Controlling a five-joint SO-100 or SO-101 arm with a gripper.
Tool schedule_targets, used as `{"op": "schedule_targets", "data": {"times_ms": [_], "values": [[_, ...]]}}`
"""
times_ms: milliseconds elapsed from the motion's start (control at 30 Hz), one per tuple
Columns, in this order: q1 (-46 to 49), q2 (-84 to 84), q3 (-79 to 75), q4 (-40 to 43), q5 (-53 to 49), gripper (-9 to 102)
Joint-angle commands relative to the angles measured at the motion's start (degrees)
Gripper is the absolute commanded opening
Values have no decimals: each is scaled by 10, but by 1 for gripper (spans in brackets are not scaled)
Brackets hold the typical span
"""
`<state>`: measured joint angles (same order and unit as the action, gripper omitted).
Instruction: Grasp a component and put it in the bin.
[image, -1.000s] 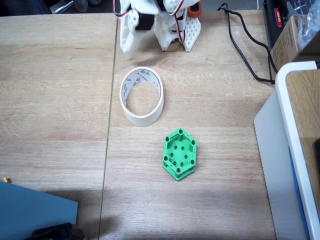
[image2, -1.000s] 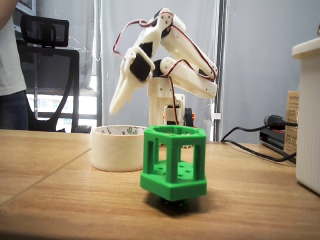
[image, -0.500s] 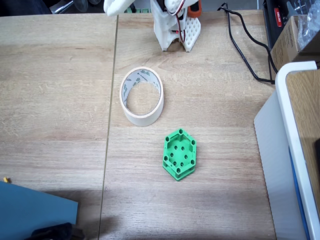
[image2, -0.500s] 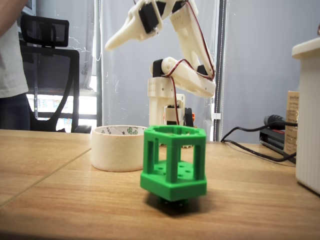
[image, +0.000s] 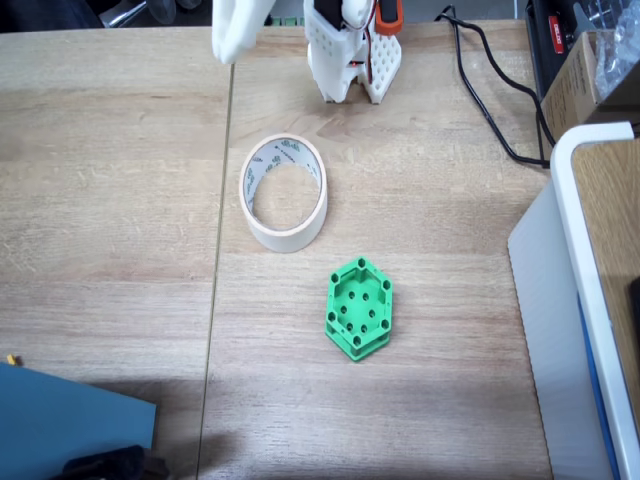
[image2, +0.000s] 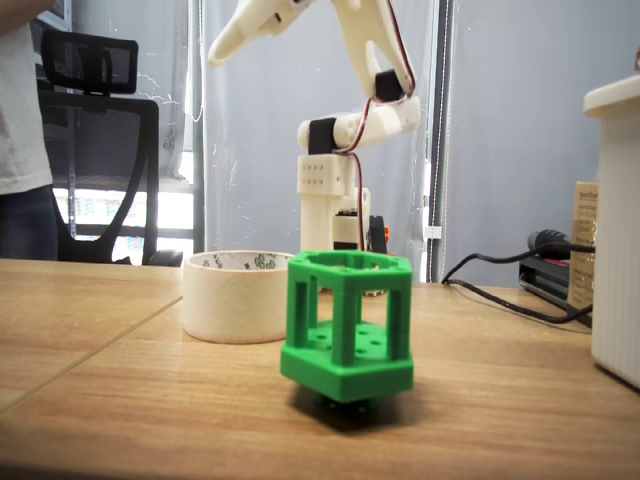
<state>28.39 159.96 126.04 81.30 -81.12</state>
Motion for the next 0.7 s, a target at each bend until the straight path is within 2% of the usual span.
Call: {"op": "schedule_targets", "data": {"times_ms": [0,400,667], "values": [[-47,-41,-50,-10,71,0],[-163,-206,-59,-11,280,0],[-215,-286,-60,-11,345,0]]}}
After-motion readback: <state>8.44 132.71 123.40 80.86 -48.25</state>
